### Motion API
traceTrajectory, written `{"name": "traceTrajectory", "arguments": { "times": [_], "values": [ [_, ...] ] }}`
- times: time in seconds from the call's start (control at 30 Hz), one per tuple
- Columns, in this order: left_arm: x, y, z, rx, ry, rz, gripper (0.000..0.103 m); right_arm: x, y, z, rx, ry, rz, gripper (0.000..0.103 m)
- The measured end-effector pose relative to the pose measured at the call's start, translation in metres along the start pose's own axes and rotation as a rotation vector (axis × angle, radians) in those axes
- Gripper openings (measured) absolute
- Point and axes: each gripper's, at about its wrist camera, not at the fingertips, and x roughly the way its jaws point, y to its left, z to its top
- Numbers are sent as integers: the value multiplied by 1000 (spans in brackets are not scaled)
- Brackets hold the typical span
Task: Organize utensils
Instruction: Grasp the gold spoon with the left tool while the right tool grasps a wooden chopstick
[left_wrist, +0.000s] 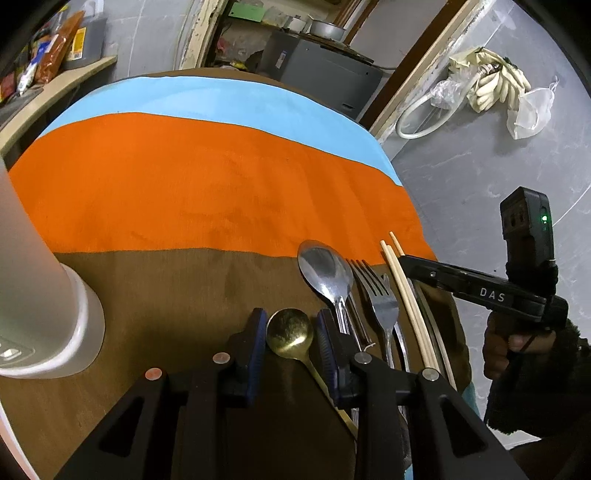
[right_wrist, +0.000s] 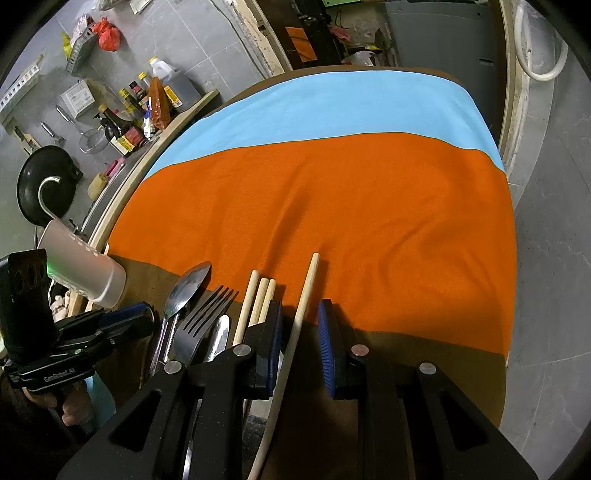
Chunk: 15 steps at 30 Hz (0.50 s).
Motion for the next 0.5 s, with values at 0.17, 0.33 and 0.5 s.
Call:
{"name": "traceTrajectory", "arguments": {
  "times": [0.17,0.33,0.5],
  "values": [
    [0,3,-2,-14,0,-20,24,1,0,-1,-2,1,2,17],
    [2,8,-2,-28,10,-23,9,2,-4,-1,1,8,13,17],
    [7,5,-1,-13,27,-30,9,3,-7,1,9,22,21,17]
  ]
}}
